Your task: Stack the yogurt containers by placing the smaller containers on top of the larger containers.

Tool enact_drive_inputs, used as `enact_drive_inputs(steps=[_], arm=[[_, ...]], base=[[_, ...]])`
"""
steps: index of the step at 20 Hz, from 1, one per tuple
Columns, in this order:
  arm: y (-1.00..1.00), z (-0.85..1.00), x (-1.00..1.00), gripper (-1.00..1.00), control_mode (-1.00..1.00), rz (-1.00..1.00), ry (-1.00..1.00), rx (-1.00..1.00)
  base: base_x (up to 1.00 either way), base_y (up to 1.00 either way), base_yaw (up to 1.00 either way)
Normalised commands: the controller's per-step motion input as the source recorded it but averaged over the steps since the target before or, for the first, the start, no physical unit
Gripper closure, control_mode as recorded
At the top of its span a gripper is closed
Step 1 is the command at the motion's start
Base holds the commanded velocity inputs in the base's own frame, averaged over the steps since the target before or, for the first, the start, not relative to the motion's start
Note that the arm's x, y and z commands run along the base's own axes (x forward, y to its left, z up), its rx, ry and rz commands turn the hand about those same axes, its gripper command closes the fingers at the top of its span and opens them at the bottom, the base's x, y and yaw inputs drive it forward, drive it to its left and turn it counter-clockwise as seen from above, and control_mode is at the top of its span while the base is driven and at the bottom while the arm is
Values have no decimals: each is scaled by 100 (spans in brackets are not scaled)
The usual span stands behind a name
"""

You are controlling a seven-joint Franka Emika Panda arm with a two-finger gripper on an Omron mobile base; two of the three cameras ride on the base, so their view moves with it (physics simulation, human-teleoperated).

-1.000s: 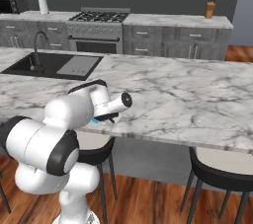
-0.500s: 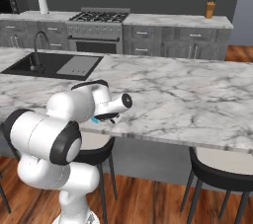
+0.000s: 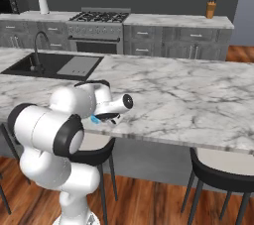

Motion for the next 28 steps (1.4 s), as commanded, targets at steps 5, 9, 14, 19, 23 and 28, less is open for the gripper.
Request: enact_drive_inputs(steps=[5, 9, 14, 19, 23, 28], arm=[[0, -1, 22, -100, -100, 0, 0, 0], [0, -9, 17, -100, -100, 0, 0, 0], [4, -18, 10, -100, -100, 0, 0, 0], [7, -17, 13, -100, -100, 0, 0, 0], [4, -14, 11, -100, -100, 0, 0, 0], [1, -11, 10, -100, -100, 1, 0, 0]], base=[[0, 0, 0], [0, 0, 0], [0, 0, 0], [0, 0, 0], [0, 0, 0], [0, 0, 0]])
